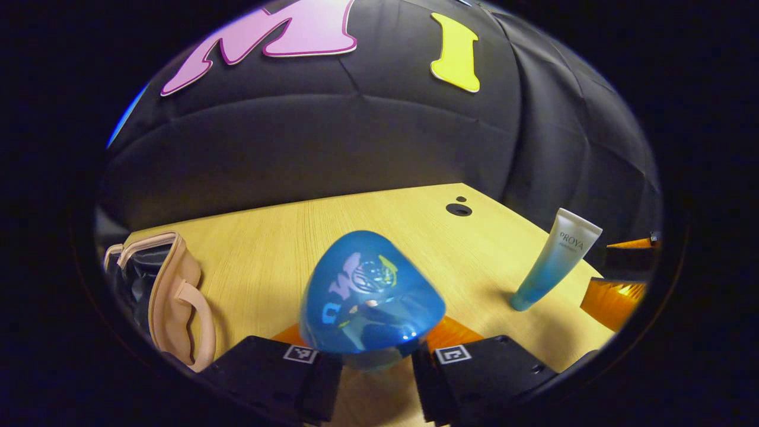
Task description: First open the suitcase, pack the skin care products into it, and then close the suitcase.
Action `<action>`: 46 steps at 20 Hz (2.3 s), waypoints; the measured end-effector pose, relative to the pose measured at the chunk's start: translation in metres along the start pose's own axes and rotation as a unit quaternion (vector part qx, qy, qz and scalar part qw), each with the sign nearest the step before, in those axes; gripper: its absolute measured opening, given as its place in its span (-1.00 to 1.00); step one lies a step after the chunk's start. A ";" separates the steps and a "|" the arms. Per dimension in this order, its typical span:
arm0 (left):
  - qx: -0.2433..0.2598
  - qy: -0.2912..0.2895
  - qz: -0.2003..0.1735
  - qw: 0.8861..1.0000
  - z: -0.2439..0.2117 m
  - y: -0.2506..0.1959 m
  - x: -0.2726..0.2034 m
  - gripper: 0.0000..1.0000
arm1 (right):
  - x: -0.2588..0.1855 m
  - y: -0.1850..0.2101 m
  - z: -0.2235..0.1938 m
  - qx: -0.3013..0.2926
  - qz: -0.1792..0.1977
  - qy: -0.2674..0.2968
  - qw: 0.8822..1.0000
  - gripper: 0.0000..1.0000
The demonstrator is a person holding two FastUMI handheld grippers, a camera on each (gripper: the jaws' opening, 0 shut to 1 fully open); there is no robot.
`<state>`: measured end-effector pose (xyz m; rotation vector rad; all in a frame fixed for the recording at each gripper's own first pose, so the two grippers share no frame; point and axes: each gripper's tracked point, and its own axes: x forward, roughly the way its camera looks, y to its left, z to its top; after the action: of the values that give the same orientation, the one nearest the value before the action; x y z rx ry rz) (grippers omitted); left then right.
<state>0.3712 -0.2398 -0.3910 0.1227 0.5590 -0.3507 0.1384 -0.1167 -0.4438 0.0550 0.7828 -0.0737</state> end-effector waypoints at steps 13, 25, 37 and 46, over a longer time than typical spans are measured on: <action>-0.018 -0.002 -0.007 1.000 -0.006 0.001 -0.011 0.02 | 0.091 -0.001 -0.043 0.008 -0.012 0.044 0.999 0.70; -0.040 -0.036 0.006 0.999 -0.003 0.014 -0.037 0.00 | 0.068 0.039 -0.015 -0.030 0.048 -0.003 0.998 -0.19; -0.066 -0.069 0.130 0.987 0.040 0.168 -0.180 -0.01 | -0.019 0.216 0.057 -0.051 0.194 -0.067 0.977 -0.19; -0.057 0.052 0.180 0.981 -0.036 0.296 -0.187 -0.01 | -0.026 0.322 0.063 -0.059 0.241 -0.036 0.968 -0.19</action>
<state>0.3112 0.0987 -0.3151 0.1298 0.6449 0.0411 0.1920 0.2007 -0.3738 0.1280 0.6813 0.4291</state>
